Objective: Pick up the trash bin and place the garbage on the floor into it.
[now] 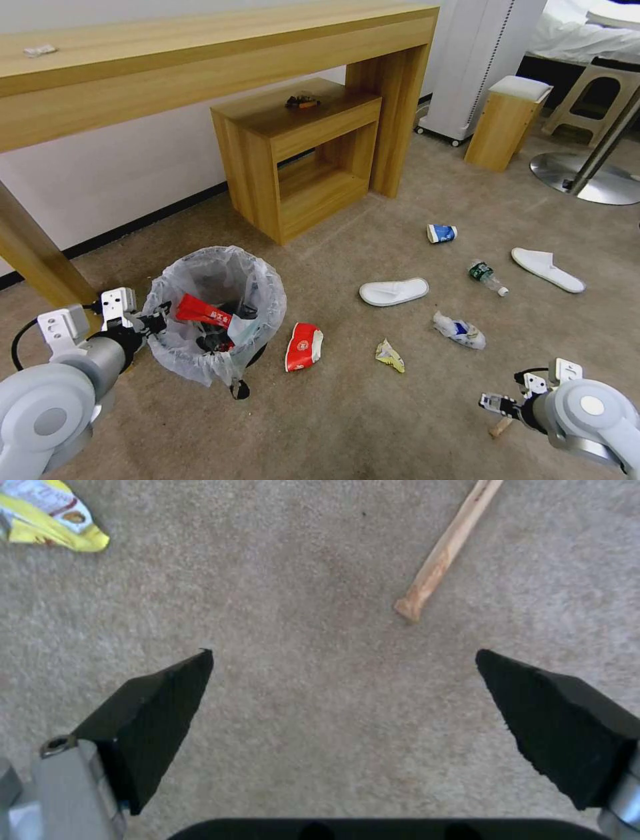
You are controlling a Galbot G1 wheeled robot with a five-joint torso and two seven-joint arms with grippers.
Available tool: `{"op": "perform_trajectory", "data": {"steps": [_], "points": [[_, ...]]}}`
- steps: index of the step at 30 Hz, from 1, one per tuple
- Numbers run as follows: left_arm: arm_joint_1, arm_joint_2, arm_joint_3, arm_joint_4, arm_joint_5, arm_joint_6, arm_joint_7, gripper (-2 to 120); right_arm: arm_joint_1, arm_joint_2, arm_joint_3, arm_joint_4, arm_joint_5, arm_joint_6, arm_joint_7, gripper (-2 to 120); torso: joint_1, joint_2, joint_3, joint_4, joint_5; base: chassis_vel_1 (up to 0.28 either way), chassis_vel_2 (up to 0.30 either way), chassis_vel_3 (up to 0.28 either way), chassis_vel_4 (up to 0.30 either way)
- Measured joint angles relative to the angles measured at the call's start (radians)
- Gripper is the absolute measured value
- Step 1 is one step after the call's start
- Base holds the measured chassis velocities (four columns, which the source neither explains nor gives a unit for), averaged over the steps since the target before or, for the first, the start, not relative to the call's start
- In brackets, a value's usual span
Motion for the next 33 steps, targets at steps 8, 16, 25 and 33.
{"op": "perform_trajectory", "data": {"steps": [8,16,25,33], "points": [[0.004,0.003,-0.001,-0.008,0.003,0.0,-0.002,0,0.01,0.034,0.006,-0.057,-0.026,0.001,-0.019,100,0.0,0.0,0.0,-0.0001,0.0,0.0,0.0,0.0,0.0],[0.005,0.003,-0.003,-0.013,0.003,0.0,-0.002,0,0.02,0.051,0.004,-0.099,-0.063,0.001,-0.033,100,0.0,0.0,0.0,-0.0002,-0.0001,0.0,0.0,0.0,0.0],[0.013,0.005,-0.016,-0.015,0.001,0.0,0.002,0,0.055,0.095,0.013,-0.189,-0.131,0.002,-0.079,100,0.0,0.0,0.0,-0.0002,0.0,0.0,0.0,0.0,0.0],[0.009,0.003,-0.007,-0.015,0.006,0.0,0.002,0,0.099,0.117,0.022,-0.226,-0.144,0.002,-0.114,100,0.0,0.0,0.0,-0.0002,0.0,0.0,0.0,0.0,0.0]]}}
